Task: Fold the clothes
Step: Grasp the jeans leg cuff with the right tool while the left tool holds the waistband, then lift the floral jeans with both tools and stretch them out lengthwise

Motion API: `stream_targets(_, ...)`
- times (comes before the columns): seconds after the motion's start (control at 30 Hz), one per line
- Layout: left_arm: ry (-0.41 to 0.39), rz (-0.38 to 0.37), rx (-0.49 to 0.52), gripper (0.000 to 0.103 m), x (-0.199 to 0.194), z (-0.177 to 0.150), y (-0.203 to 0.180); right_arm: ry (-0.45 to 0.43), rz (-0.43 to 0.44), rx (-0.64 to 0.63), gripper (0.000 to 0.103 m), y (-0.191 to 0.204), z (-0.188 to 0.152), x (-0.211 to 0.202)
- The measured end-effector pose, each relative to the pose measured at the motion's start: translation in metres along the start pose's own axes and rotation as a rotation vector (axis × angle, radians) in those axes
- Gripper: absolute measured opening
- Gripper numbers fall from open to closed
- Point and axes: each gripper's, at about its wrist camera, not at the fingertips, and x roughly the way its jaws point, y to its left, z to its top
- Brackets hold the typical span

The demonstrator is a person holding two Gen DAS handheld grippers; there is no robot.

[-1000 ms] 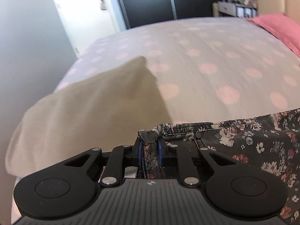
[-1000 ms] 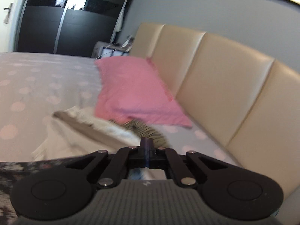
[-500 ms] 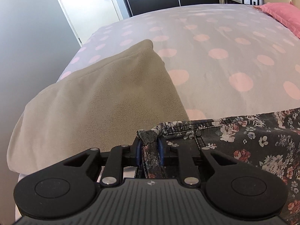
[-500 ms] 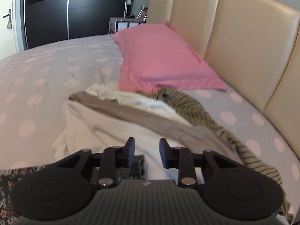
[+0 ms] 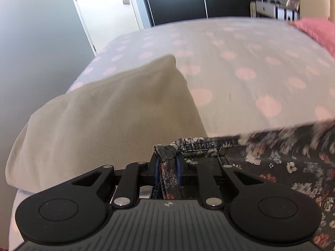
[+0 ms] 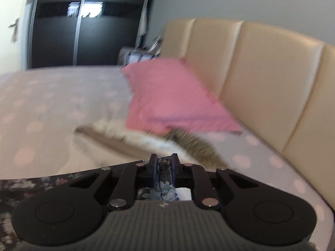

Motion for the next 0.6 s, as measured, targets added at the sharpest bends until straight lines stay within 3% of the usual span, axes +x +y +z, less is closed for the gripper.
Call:
stream_targets(0.13, 0.005, 0.0, -0.006, 0.014, 0.007, 0.003, -0.001, -0.039, -0.077, 0.019, 0.014, -0.001, 0.021, 0.006)
stream_targets(0.23, 0.024, 0.002, 0.001, 0.014, 0.019, 0.002, -0.007, -0.007, -0.103, -0.036, 0.014, 0.016, 0.02, 0.024)
stream_targets(0.33, 0.046, -0.004, 0.01, 0.027, 0.029, 0.001, -0.008, 0.029, -0.113, -0.063, 0.015, 0.028, 0.014, 0.038)
stream_targets(0.4, 0.036, -0.004, 0.02, 0.042, 0.026, 0.001, -0.007, 0.053, -0.124, -0.081, 0.015, 0.035, 0.01, 0.043)
stream_targets(0.5, 0.012, -0.025, 0.043, 0.05, 0.014, 0.0, -0.005, 0.04, -0.146, -0.075, 0.036, 0.033, 0.009, 0.038)
stream_targets(0.6, -0.014, -0.06, 0.085, 0.05, -0.006, -0.003, -0.004, 0.031, -0.113, -0.067, 0.037, 0.031, 0.005, 0.024)
